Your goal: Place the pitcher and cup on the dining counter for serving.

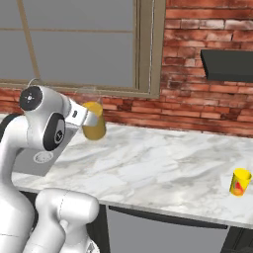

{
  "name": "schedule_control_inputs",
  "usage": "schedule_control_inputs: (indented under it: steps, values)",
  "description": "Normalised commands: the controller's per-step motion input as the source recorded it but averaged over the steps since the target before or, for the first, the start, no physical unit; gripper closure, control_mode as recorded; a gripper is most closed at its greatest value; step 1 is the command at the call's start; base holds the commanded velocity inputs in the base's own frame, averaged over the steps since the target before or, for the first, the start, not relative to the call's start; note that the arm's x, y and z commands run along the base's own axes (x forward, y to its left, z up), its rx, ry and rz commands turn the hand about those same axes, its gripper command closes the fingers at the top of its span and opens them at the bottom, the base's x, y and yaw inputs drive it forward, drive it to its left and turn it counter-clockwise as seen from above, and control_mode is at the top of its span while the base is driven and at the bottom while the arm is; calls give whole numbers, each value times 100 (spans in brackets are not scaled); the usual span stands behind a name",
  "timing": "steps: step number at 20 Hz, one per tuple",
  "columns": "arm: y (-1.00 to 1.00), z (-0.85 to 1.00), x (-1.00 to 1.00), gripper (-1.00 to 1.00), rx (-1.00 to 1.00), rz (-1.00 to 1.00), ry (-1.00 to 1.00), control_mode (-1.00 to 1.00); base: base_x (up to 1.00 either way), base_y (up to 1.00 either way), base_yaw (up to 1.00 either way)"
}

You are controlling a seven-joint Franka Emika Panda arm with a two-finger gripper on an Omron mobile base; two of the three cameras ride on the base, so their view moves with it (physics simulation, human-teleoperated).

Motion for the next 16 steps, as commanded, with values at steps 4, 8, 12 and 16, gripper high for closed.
schedule_control_inputs:
  steps: [4, 8, 12, 16]
  values:
    - [0, 0, 0, 100, 0, 0, 0, 100, -50, 0, 33]
    - [0, 0, 0, 100, 0, 0, 0, 100, -81, 0, 80]
    - [0, 0, 0, 100, 0, 0, 0, 100, -37, 0, 100]
    - [0, 0, 0, 100, 0, 0, 0, 100, -12, 0, 100]
